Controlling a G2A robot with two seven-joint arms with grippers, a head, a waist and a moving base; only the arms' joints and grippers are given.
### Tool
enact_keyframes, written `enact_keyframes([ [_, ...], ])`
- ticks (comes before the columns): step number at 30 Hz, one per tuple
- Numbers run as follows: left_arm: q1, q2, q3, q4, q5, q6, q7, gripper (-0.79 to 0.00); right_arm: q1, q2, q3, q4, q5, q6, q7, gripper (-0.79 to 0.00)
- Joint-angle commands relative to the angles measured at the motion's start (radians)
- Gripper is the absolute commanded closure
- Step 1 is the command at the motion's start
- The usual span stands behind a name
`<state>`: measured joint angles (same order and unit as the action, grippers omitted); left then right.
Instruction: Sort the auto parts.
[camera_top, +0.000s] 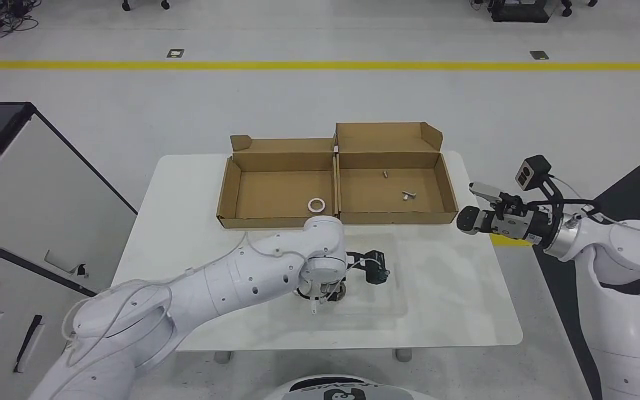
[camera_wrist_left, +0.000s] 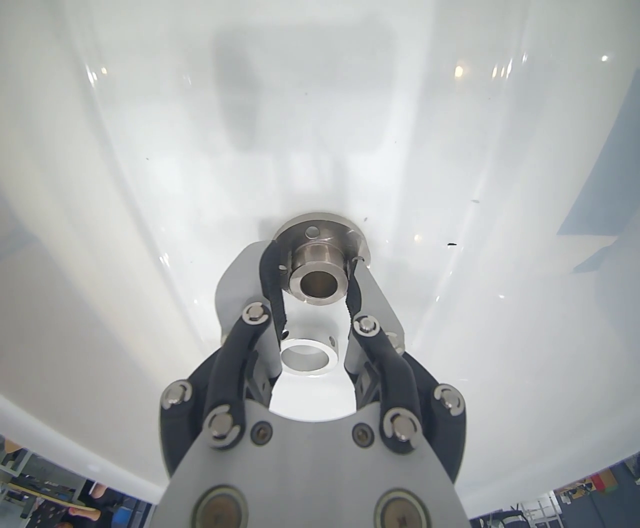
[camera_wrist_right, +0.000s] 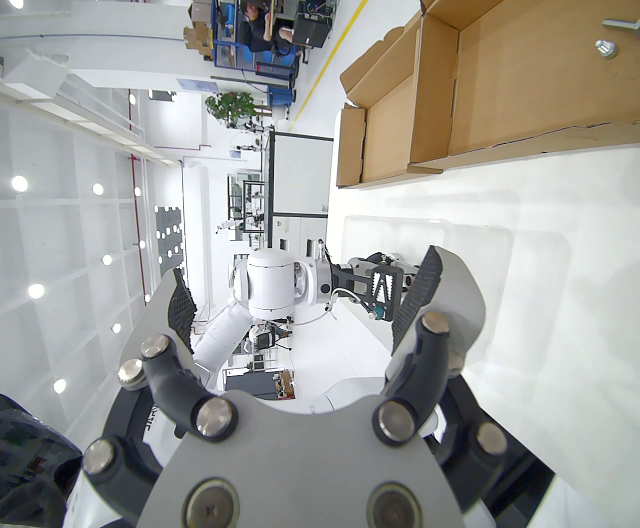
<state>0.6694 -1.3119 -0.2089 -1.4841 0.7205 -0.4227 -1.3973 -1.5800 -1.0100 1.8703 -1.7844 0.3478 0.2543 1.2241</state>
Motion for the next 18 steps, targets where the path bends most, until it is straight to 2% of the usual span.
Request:
enact_keyframes([
  [1, -0.002, -0.002, 0.002, 0.001, 0.001, 0.002, -0.002, 0.0, 0.0, 0.0, 0.0, 0.0, 0.0, 0.0, 0.0, -0.785],
  [9, -0.032, 0.003, -0.004, -0.043, -0.03, 0.03, -0.03, 0.0, 0.0, 0.0, 0.0, 0.0, 0.0, 0.0, 0.0, -0.785],
  [18, -0.122, 0.045, -0.034, -0.19, -0.149, 0.098, -0.098, 0.0, 0.0, 0.0, 0.0, 0.0, 0.0, 0.0, 0.0, -0.785],
])
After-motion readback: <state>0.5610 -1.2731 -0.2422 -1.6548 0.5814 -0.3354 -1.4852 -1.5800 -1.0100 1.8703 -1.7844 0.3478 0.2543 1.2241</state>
